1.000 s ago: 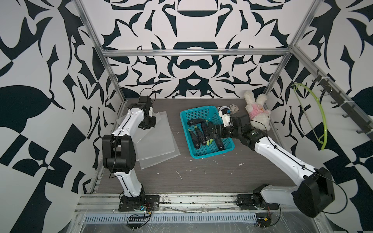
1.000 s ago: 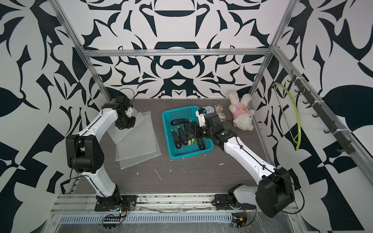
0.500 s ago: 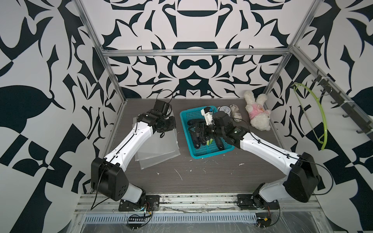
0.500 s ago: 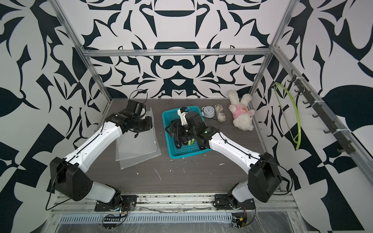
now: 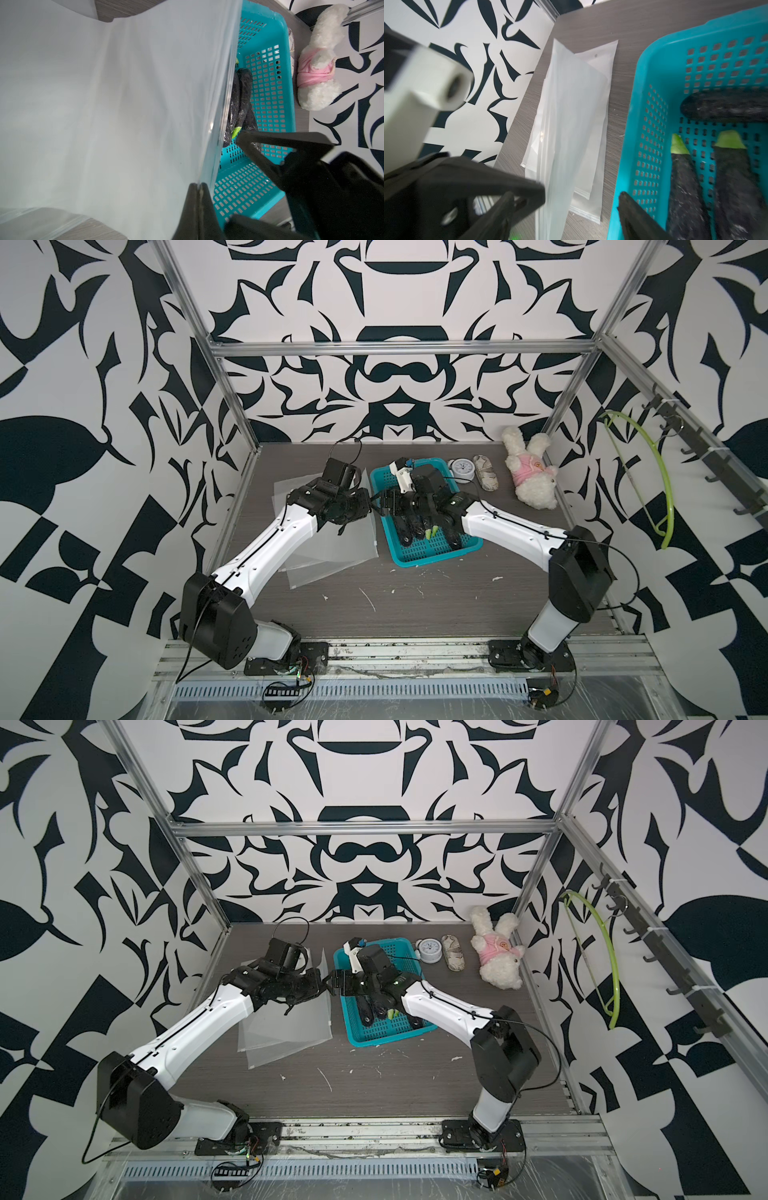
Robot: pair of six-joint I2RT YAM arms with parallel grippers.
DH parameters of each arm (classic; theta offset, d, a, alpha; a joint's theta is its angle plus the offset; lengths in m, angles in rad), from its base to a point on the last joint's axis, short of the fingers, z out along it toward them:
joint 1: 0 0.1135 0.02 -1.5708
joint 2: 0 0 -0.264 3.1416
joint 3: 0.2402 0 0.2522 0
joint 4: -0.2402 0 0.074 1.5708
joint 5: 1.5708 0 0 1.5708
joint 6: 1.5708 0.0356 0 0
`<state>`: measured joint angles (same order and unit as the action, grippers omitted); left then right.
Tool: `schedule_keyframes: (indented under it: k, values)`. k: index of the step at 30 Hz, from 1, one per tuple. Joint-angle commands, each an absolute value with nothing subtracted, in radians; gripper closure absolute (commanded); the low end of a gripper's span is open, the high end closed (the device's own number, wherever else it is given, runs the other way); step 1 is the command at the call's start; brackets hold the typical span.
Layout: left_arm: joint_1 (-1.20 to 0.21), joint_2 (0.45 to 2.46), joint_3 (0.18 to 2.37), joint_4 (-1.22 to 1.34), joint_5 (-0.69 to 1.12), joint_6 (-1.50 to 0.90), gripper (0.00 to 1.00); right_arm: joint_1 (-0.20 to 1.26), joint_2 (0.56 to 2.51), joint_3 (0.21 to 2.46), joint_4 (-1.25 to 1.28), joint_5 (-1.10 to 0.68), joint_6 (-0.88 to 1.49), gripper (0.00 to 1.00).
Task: Place the eggplant in a zip-top bag and seal the zipper
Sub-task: Open the zipper food storage bag.
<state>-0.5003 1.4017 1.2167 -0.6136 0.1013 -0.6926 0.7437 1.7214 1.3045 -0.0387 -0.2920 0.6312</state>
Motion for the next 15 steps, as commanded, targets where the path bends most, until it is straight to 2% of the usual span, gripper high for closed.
schedule_keyframes:
  k: [1,9,15]
  values:
    - [-0.5,1.37,1.206,-0.594,0.136,-0.693,1.0,0.752,1.748,1.374,-0.005,-0.301,0.636,0.25]
    - [-0.501,1.341,1.199,-0.634,0.102,-0.674,1.0,0.752,1.792,1.412,-0.049,-0.299,0.632,0.39]
    - [-0.499,1.34,1.21,-0.655,0.076,-0.67,1.0,0.753,1.815,1.433,-0.085,-0.309,0.624,0.56]
